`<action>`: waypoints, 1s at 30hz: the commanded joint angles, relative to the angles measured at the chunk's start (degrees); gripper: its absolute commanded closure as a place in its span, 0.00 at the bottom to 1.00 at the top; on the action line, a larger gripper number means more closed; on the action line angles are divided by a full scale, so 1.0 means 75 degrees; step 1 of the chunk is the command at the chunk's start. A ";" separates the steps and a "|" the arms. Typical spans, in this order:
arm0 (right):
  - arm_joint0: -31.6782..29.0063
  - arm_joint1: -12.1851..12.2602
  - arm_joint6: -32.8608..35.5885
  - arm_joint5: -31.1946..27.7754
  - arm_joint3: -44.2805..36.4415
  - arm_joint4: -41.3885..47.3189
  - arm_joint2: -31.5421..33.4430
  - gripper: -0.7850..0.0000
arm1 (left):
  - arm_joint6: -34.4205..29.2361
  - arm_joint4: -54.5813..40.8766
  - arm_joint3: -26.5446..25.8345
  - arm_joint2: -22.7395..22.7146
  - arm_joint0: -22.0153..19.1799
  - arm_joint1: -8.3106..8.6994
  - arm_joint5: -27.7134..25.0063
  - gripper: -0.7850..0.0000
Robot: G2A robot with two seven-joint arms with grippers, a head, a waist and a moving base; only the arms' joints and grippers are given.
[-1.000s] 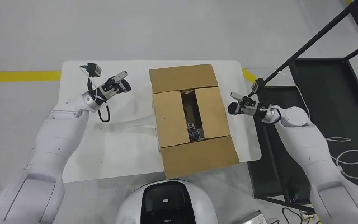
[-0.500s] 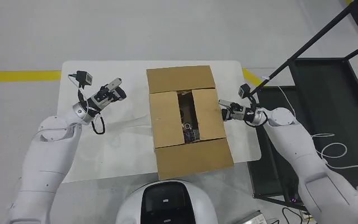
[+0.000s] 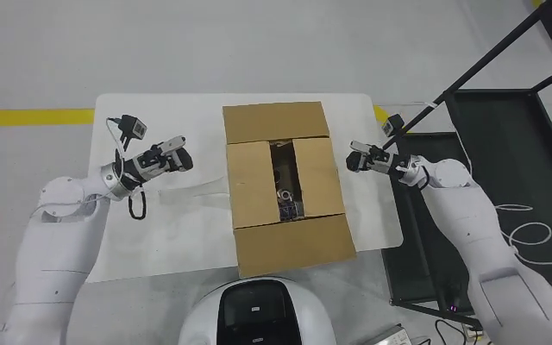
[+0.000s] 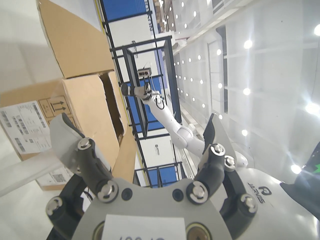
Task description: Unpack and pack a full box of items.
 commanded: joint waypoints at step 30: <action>-0.2308 0.0180 -0.1841 0.2587 -0.4879 -0.1489 0.0023 0.00 | -0.2994 -0.2888 0.1896 0.0285 -0.1168 0.0266 0.2109 0.00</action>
